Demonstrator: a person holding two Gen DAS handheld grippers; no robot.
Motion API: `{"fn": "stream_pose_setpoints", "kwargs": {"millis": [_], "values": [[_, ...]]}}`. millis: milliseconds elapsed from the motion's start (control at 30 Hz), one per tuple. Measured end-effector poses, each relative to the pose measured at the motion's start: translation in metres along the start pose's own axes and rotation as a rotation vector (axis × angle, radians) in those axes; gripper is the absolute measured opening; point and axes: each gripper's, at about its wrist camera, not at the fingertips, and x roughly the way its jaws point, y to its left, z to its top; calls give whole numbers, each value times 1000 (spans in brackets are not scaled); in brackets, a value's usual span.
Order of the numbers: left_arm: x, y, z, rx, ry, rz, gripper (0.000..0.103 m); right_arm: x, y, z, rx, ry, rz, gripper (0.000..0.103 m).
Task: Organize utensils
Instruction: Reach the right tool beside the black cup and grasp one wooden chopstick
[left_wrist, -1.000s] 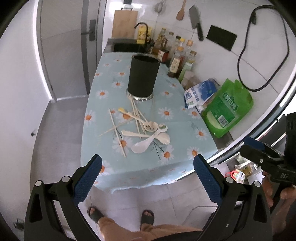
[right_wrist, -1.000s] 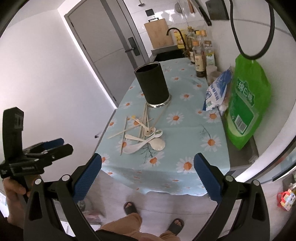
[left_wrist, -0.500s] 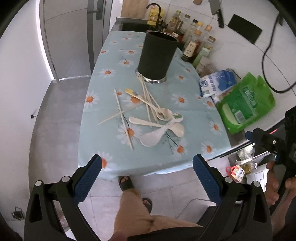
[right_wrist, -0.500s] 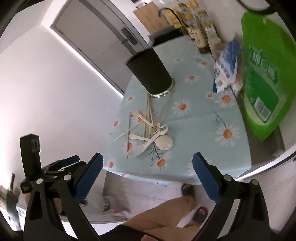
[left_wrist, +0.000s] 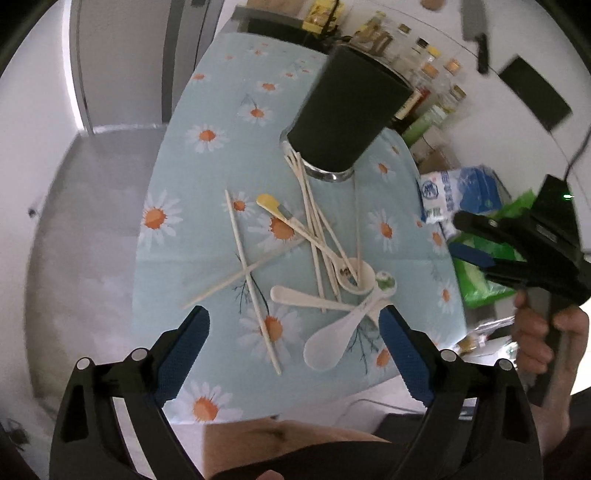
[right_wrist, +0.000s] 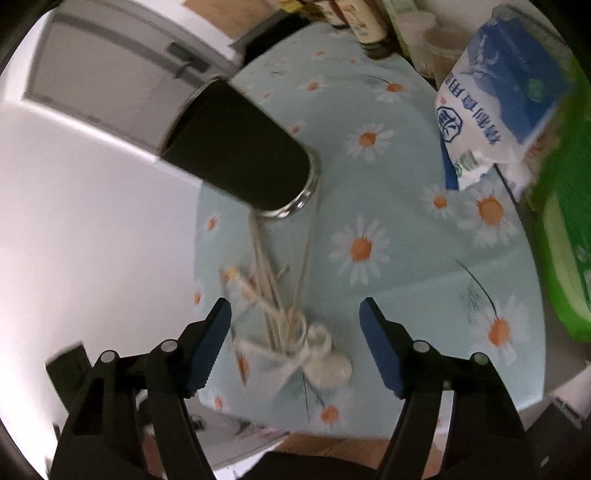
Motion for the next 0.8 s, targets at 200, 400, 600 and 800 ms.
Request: {"fn": "stream_pose_setpoints", "kwargs": {"millis": [200,400,600,800], "values": [[23,16,12,-49,40,-73,90,61,4,34,54,103,-31,53],[37,31,21,-93,47,-131,90,103,9,46,53,166,-119,41],[49,35,30,-73,61,-151,90,125,16,50,41,211,-232,24],[53,37,42,-64,63,-174,90,137,23,51,34,228,-306,10]]}}
